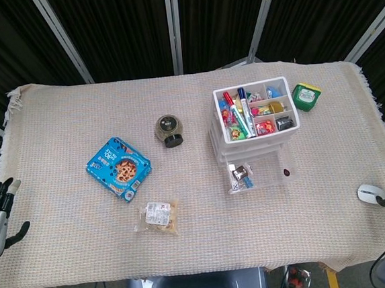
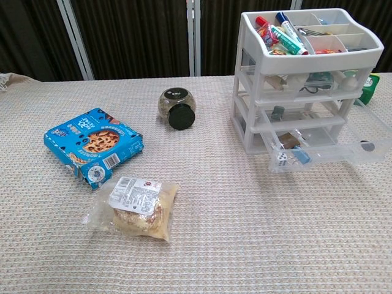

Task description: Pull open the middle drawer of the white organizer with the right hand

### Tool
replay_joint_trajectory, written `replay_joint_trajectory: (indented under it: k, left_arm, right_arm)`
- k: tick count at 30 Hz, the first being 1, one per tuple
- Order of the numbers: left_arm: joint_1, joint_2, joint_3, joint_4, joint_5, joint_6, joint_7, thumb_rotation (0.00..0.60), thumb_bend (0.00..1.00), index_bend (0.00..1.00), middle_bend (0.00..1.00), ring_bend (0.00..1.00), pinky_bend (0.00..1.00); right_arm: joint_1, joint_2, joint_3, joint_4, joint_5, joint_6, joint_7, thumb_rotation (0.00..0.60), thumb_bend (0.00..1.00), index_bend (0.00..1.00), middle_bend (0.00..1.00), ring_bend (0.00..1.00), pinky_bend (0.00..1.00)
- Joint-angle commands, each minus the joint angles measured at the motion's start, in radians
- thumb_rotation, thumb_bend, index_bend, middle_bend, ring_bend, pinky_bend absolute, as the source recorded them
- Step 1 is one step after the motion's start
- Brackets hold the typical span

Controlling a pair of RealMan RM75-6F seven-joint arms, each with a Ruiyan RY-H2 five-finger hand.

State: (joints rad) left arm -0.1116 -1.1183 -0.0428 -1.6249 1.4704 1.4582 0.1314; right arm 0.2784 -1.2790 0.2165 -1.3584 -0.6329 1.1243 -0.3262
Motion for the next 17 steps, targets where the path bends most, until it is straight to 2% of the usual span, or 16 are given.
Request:
replay_joint_trajectory:
  k: [1, 3, 5, 6, 8, 11, 14, 17]
  left_arm:
    - [0.0, 0.0, 0.0, 0.0, 0.0, 0.0, 0.001, 0.6, 0.32, 0.0, 0.0, 0.0, 0.0]
    - [0.0, 0.0, -0.001, 0.0, -0.001, 0.0, 0.001, 0.6, 0.32, 0.0, 0.0, 0.0, 0.0]
    - [0.0, -0.001, 0.0, 0.001, -0.001, 0.0, 0.0, 0.6, 0.32, 0.0, 0.0, 0.0, 0.0]
    - [0.0, -0.001, -0.001, 0.001, -0.001, 0.0, 0.0, 0.6, 0.32, 0.0, 0.0, 0.0, 0.0]
    - [-0.001, -0.001, -0.001, 0.001, -0.003, -0.002, -0.001, 0.6, 0.32, 0.0, 0.0, 0.0, 0.0]
    - [-0.001, 0.0, -0.002, 0.001, -0.004, -0.003, -0.003, 0.6, 0.32, 0.0, 0.0, 0.0, 0.0]
    - [-0.001, 0.001, -0.001, 0.003, -0.004, -0.003, -0.006, 0.6, 0.32, 0.0, 0.0, 0.0, 0.0]
    - [0.0, 0.002, 0.001, 0.008, 0.0, -0.003, -0.017, 0.6, 0.32, 0.0, 0.0, 0.0, 0.0]
  right_arm:
    - [-0.02, 0.016, 0.018, -0.095, -0.178, 0.164, 0.064, 0.6, 0.17, 0.14, 0.91, 0.9, 0.63]
    - [-0.028, 0.02, 0.013, -0.131, -0.258, 0.211, 0.095, 0.6, 0.17, 0.16, 0.86, 0.86, 0.61]
    - [-0.033, 0.026, 0.008, -0.167, -0.317, 0.239, 0.116, 0.6, 0.17, 0.17, 0.76, 0.77, 0.57]
    - [-0.035, 0.031, 0.004, -0.189, -0.346, 0.251, 0.122, 0.6, 0.17, 0.17, 0.66, 0.69, 0.53]
    - [-0.036, 0.04, -0.007, -0.223, -0.389, 0.27, 0.109, 0.6, 0.16, 0.16, 0.43, 0.46, 0.43]
    - [-0.035, 0.053, -0.024, -0.274, -0.439, 0.293, 0.066, 0.6, 0.15, 0.12, 0.18, 0.18, 0.25]
    - [-0.034, 0.072, -0.03, -0.351, -0.487, 0.298, 0.069, 0.6, 0.15, 0.09, 0.05, 0.02, 0.06]
    - [-0.041, 0.1, -0.047, -0.404, -0.574, 0.332, 0.056, 0.6, 0.15, 0.09, 0.03, 0.0, 0.01]
